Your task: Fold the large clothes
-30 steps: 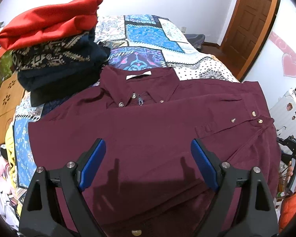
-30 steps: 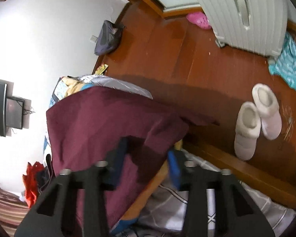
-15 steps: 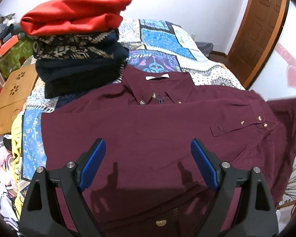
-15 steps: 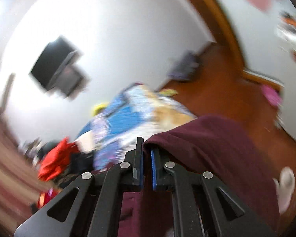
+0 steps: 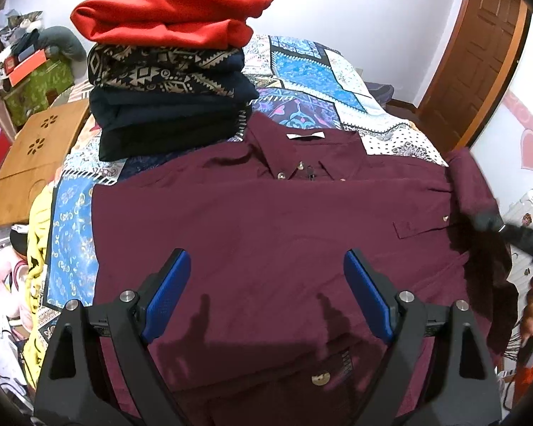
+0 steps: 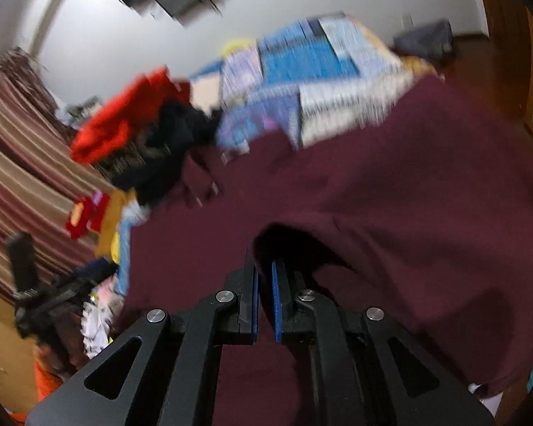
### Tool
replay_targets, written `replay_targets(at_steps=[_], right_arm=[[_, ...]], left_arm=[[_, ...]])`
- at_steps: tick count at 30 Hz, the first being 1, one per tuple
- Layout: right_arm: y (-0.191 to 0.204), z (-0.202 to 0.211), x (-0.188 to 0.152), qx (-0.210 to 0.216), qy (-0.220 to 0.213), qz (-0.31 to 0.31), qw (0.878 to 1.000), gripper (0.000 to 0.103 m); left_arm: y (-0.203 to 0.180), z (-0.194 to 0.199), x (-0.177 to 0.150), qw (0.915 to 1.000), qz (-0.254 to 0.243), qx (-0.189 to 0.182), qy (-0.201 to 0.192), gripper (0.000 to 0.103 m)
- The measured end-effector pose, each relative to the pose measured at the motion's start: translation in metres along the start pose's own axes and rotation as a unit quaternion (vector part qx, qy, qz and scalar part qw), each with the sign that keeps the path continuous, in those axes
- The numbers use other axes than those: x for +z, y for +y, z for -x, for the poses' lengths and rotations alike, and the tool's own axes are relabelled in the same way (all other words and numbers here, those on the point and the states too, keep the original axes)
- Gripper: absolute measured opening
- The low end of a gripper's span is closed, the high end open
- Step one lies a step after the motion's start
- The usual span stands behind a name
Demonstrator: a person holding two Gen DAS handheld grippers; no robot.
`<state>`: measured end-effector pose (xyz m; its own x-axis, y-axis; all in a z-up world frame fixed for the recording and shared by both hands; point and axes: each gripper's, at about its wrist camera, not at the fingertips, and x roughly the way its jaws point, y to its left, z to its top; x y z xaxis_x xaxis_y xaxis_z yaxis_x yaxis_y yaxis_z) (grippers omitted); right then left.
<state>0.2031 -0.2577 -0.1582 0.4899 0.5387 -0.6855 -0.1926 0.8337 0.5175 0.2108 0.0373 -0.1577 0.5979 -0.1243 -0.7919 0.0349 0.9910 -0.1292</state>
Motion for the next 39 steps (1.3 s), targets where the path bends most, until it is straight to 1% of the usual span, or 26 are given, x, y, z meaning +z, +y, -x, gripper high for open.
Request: replay_targets(at_steps=[3, 4, 5, 6, 7, 8, 11, 13, 18, 19, 23, 25, 26, 31, 35, 39], right_arm=[[-0.008, 0.001, -0.004, -0.021, 0.013, -0.013, 1.000, 0.009], [-0.009, 0.006, -0.004, -0.027, 0.014, -0.014, 0.999, 0.017], [-0.007, 0.011, -0.002, -0.033, 0.013, -0.016, 0.999, 0.028], [-0.007, 0.018, -0.001, -0.040, 0.011, -0.019, 0.999, 0.035], [-0.006, 0.023, -0.001, -0.046, 0.005, -0.020, 0.999, 0.047], [-0.006, 0.032, -0.001, -0.052, -0.008, -0.019, 0.998, 0.051], [-0.009, 0.050, -0.003, -0.069, -0.034, -0.017, 0.997, 0.051], [-0.016, 0.059, -0.006, -0.080, -0.046, -0.032, 0.995, 0.051], [-0.056, 0.081, -0.020, -0.106, -0.063, -0.120, 0.985, 0.053], [-0.069, 0.085, -0.025, -0.115, -0.066, -0.143, 0.981, 0.054], [-0.104, 0.096, -0.040, -0.166, -0.068, -0.198, 0.964, 0.055], [-0.119, 0.100, -0.048, -0.179, -0.068, -0.226, 0.955, 0.055], [-0.125, 0.102, -0.052, -0.175, -0.068, -0.239, 0.953, 0.055], [-0.145, 0.104, -0.079, -0.102, -0.067, -0.315, 0.941, 0.055], [-0.160, 0.088, -0.091, -0.079, -0.059, -0.364, 0.926, 0.056], [-0.178, 0.076, -0.096, -0.022, -0.066, -0.419, 0.905, 0.056]], left_arm=[[0.000, -0.003, -0.002, 1.0000, -0.001, 0.001, 0.005, 0.088], [0.000, -0.003, -0.003, 1.0000, -0.001, 0.001, 0.007, 0.088], [-0.001, -0.005, -0.003, 1.0000, -0.001, 0.001, 0.009, 0.088], [-0.002, -0.006, -0.003, 1.0000, -0.002, 0.000, 0.010, 0.088], [-0.003, -0.007, -0.002, 0.9999, -0.002, -0.001, 0.010, 0.088], [-0.004, -0.007, -0.002, 0.9999, -0.002, -0.001, 0.010, 0.088], [-0.010, -0.008, -0.001, 0.9999, -0.006, -0.006, 0.009, 0.088], [-0.014, -0.008, 0.000, 0.9999, -0.011, -0.009, 0.009, 0.088], [-0.023, -0.012, 0.003, 0.9996, -0.023, -0.011, 0.010, 0.088], [-0.024, -0.013, 0.003, 0.9996, -0.025, -0.012, 0.011, 0.088], [-0.028, -0.017, 0.003, 0.9994, -0.029, -0.014, 0.017, 0.088], [-0.029, -0.019, 0.002, 0.9993, -0.028, -0.014, 0.020, 0.088], [-0.030, -0.020, 0.002, 0.9993, -0.028, -0.014, 0.022, 0.088], [-0.032, -0.025, 0.002, 0.9991, -0.029, -0.012, 0.029, 0.088], [-0.037, -0.030, 0.003, 0.9989, -0.027, -0.017, 0.036, 0.088], [-0.042, -0.029, 0.002, 0.9987, -0.035, -0.018, 0.032, 0.088]])
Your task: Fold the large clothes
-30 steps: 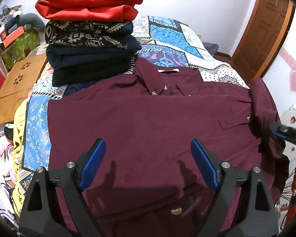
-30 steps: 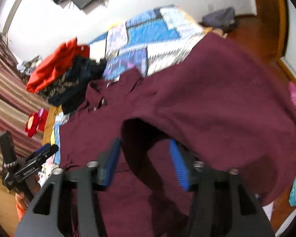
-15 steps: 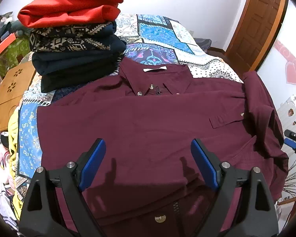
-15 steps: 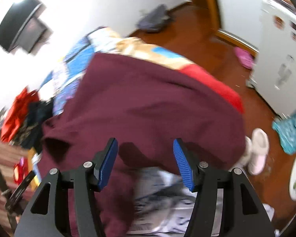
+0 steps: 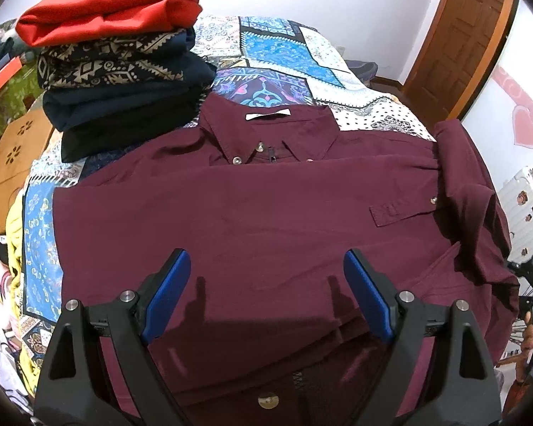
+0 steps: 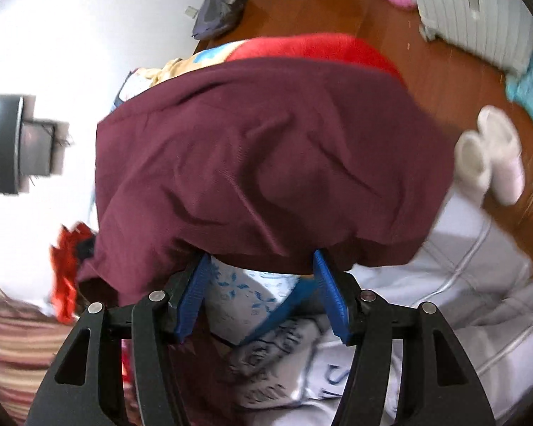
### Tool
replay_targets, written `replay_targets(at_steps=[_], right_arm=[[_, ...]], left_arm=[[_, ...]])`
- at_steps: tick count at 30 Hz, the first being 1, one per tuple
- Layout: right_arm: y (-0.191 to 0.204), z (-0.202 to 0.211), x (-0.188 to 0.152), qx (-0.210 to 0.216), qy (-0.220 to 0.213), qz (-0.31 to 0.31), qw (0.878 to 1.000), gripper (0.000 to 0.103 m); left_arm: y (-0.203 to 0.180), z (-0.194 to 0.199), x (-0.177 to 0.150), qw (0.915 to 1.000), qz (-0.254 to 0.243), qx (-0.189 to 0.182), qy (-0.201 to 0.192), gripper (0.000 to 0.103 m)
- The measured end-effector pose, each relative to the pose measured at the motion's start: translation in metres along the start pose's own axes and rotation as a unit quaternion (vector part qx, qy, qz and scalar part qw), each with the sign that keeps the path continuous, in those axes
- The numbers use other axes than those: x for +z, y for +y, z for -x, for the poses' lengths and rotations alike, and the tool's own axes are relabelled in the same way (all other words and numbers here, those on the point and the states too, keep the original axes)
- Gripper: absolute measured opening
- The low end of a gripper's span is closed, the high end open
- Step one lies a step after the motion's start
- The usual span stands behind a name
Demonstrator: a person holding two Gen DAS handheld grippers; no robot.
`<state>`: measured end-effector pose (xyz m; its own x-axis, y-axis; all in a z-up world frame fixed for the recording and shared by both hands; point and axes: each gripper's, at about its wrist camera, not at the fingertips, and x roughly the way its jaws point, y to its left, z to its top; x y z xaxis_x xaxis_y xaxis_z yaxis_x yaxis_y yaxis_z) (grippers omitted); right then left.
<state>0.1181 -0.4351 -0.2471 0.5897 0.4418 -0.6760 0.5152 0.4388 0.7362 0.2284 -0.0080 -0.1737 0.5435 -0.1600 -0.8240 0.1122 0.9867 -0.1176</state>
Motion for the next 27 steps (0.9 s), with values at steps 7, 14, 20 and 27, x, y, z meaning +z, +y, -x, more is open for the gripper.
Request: replay_targets(at_steps=[7, 14, 20, 27], right_arm=[[0.002, -0.010, -0.002, 0.010, -0.038, -0.021, 0.999, 0.054], [0.017, 0.009, -0.007, -0.020, -0.096, 0.041, 0.994, 0.007], [0.053, 0.047, 0.011, -0.017, -0.168, 0.099, 0.981, 0.004], [0.116, 0.052, 0.032, 0.026, -0.208, 0.178, 0.961, 0.004]], left_arm=[[0.001, -0.003, -0.003, 0.9998, -0.007, 0.018, 0.003, 0.088], [0.008, -0.007, -0.002, 0.9998, 0.005, 0.021, 0.006, 0.088], [0.008, -0.004, 0.000, 0.9998, 0.010, 0.017, -0.004, 0.088], [0.012, 0.005, 0.000, 0.9996, 0.012, 0.020, -0.018, 0.088]])
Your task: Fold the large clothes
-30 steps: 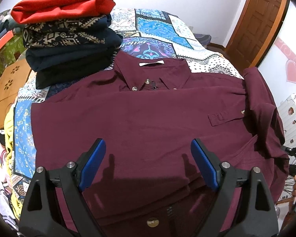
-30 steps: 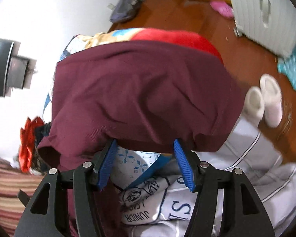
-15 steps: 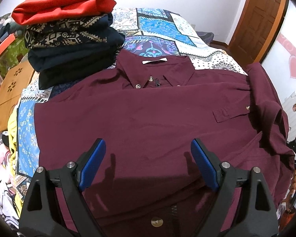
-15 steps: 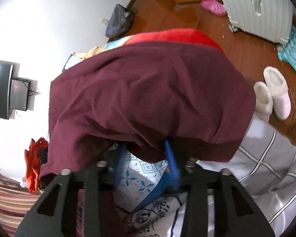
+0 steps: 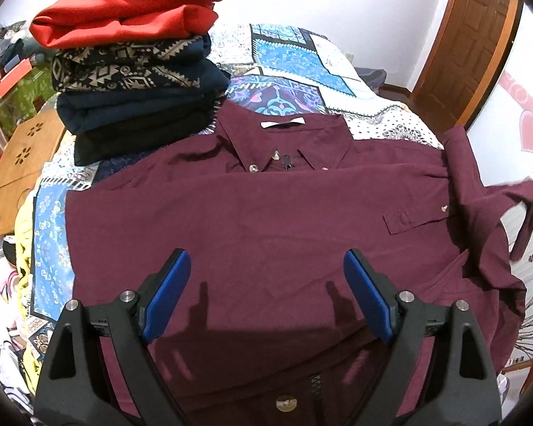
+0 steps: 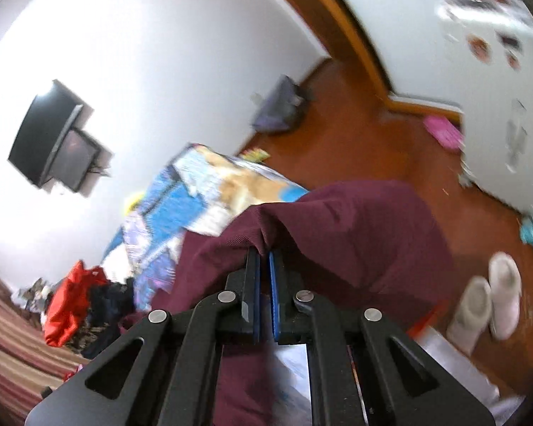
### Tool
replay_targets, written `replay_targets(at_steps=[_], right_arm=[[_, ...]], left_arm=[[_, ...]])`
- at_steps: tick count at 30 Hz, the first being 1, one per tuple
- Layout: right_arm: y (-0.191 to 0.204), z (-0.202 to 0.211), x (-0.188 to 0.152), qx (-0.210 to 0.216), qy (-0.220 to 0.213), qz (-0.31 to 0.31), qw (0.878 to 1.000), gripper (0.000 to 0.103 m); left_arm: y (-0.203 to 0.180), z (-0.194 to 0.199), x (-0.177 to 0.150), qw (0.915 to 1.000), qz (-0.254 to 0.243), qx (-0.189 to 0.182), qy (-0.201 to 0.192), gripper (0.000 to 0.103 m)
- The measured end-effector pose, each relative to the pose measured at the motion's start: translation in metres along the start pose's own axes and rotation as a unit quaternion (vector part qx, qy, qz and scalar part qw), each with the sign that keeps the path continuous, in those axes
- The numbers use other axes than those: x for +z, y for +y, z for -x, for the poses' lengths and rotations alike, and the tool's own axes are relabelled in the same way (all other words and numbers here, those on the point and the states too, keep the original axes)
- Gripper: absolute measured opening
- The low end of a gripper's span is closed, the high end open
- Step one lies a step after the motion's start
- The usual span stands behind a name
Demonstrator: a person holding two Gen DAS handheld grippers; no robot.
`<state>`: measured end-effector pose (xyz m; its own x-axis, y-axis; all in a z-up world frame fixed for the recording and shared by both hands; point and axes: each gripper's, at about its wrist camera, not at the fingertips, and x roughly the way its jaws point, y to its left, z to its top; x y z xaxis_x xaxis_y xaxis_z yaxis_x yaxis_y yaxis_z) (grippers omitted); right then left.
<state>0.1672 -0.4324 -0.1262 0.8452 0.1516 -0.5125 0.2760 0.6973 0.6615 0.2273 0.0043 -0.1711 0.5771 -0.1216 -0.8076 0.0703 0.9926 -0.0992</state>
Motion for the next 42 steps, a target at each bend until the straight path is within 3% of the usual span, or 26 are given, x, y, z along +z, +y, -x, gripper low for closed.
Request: replay_targets(at_steps=[5, 11, 18, 24, 27, 30, 33, 35, 37, 42], right_arm=[[0.070, -0.012, 0.009, 0.073, -0.008, 0.070, 0.995, 0.004], [0.159, -0.035, -0.016, 0.156, 0.037, 0.165, 0.973, 0.004], [0.246, -0.076, -0.095, 0.223, 0.152, 0.268, 0.925, 0.004], [0.274, -0.112, -0.188, 0.227, 0.278, 0.338, 0.870, 0.004], [0.281, -0.116, -0.211, 0.217, 0.303, 0.365, 0.853, 0.004], [0.279, -0.113, -0.211, 0.205, 0.305, 0.374, 0.851, 0.005], [0.268, -0.105, -0.192, 0.178, 0.287, 0.377, 0.862, 0.015], [0.257, -0.103, -0.175, 0.158, 0.268, 0.374, 0.874, 0.043], [0.241, -0.096, -0.157, 0.134, 0.242, 0.367, 0.888, 0.054], [0.190, -0.087, -0.116, 0.047, 0.201, 0.352, 0.913, 0.055]], left_arm=[[0.012, 0.011, -0.001, 0.9998, 0.010, 0.009, -0.015, 0.088], [0.035, 0.023, -0.004, 0.9988, 0.035, 0.020, -0.028, 0.088], [0.072, 0.035, -0.013, 0.9954, 0.082, 0.031, -0.041, 0.088], [0.100, 0.041, -0.024, 0.9918, 0.116, 0.038, -0.037, 0.088], [0.108, 0.040, -0.029, 0.9908, 0.128, 0.035, -0.029, 0.088], [0.108, 0.038, -0.031, 0.9912, 0.125, 0.038, -0.025, 0.088], [0.102, 0.034, -0.028, 0.9926, 0.114, 0.035, -0.022, 0.088], [0.093, 0.030, -0.023, 0.9942, 0.101, 0.033, -0.019, 0.088], [0.081, 0.025, -0.016, 0.9959, 0.084, 0.027, -0.017, 0.088], [0.042, 0.007, 0.002, 0.9996, 0.017, 0.021, -0.007, 0.088]])
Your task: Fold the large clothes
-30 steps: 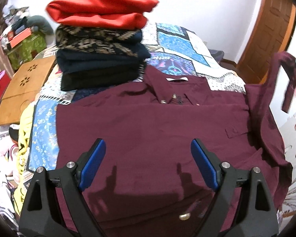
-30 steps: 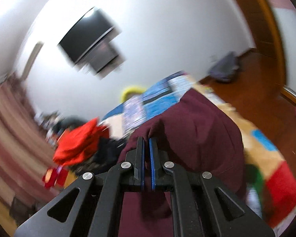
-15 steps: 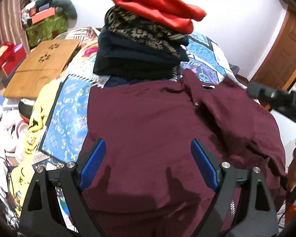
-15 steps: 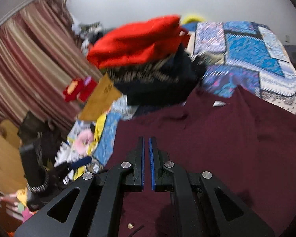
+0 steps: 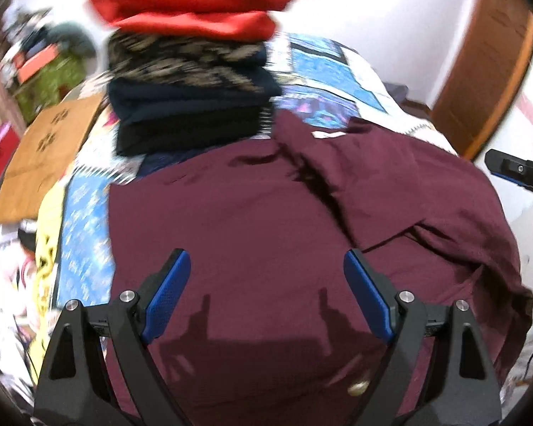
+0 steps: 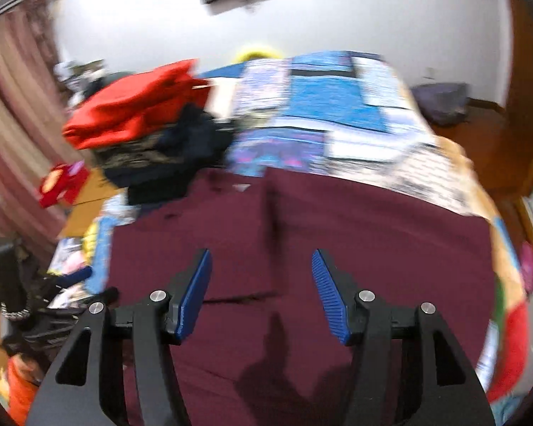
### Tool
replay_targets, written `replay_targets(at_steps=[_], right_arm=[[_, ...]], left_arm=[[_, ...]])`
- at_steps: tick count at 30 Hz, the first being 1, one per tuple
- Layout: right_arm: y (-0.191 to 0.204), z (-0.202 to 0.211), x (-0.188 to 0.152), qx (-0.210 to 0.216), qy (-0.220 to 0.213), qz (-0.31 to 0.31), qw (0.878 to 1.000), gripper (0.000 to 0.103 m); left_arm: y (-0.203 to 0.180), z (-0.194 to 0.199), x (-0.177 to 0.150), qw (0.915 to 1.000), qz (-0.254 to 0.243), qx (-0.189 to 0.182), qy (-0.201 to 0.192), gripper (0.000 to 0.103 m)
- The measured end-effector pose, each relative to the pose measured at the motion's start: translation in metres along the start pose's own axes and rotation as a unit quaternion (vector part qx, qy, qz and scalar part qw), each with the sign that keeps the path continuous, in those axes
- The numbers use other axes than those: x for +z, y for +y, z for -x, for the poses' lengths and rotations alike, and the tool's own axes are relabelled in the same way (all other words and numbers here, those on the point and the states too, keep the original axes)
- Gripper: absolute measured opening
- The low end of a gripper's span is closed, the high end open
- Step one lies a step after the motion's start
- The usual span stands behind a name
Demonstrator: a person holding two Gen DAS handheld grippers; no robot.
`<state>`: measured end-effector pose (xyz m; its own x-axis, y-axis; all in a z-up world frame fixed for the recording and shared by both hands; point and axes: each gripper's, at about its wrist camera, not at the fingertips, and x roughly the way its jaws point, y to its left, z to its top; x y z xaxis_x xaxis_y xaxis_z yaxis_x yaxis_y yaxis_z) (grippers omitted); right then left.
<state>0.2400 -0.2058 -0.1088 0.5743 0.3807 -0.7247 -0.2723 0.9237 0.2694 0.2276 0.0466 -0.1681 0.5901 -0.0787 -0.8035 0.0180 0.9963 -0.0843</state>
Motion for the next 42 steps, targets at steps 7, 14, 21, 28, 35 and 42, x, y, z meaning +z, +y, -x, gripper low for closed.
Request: replay_targets(at_steps=[7, 14, 21, 28, 35, 42], right_arm=[[-0.075, 0.020, -0.025, -0.053, -0.002, -0.082, 0.995, 0.055], [-0.114, 0.028, -0.048, -0.064, 0.000, -0.140, 0.988, 0.055], [-0.121, 0.029, -0.057, -0.065, 0.001, -0.151, 0.986, 0.055], [-0.122, 0.034, -0.059, -0.069, -0.008, -0.138, 0.988, 0.055], [-0.128, 0.040, -0.055, -0.067, -0.025, -0.150, 0.986, 0.055], [-0.123, 0.041, -0.049, -0.060, -0.038, -0.148, 0.986, 0.055]], left_arm=[[-0.062, -0.041, 0.013, 0.9948, -0.086, -0.029, 0.048, 0.088], [-0.111, -0.084, 0.013, 0.9761, -0.199, 0.023, 0.084, 0.088], [-0.127, -0.099, 0.024, 0.9640, -0.256, 0.035, 0.064, 0.045], [-0.109, -0.055, 0.073, 0.9845, -0.171, -0.028, 0.027, 0.008], [-0.062, 0.033, 0.139, 0.9894, -0.054, -0.134, -0.017, 0.001], [-0.019, 0.107, 0.174, 0.9840, 0.009, -0.162, -0.073, 0.001]])
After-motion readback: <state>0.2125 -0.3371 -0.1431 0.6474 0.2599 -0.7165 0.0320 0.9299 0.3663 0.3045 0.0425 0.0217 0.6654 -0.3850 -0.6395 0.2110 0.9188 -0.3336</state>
